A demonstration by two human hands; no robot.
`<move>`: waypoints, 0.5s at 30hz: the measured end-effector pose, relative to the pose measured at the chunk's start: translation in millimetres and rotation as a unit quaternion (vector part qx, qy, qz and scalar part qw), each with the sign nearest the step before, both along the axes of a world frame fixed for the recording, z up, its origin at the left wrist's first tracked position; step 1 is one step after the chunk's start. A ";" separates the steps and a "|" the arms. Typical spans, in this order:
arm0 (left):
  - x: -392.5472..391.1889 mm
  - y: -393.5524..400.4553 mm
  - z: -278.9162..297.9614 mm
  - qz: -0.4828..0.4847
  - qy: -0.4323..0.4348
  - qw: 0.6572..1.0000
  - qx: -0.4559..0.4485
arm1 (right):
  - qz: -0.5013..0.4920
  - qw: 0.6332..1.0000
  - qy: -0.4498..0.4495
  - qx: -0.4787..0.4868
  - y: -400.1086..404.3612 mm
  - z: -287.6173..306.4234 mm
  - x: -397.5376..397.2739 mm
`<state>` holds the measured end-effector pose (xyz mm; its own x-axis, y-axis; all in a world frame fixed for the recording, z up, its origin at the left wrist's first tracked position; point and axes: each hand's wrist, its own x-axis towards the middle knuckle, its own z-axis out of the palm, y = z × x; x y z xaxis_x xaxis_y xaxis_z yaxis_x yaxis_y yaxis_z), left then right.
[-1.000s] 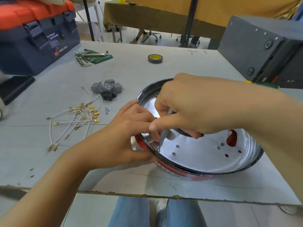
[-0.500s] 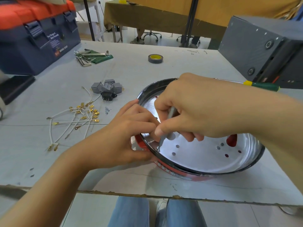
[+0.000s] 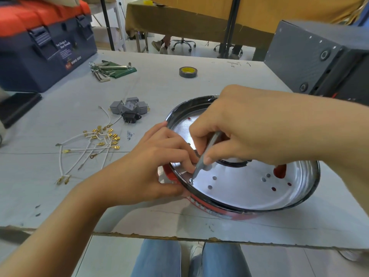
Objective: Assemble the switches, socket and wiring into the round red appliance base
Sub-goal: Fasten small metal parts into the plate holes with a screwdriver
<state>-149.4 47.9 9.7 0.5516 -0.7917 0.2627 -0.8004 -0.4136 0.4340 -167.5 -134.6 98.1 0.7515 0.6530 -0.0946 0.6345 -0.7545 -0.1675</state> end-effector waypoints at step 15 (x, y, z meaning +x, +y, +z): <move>-0.7 0.4 0.2 0.004 0.006 1.000 0.002 | -0.032 0.998 0.028 0.054 5.4 -15.9 3.6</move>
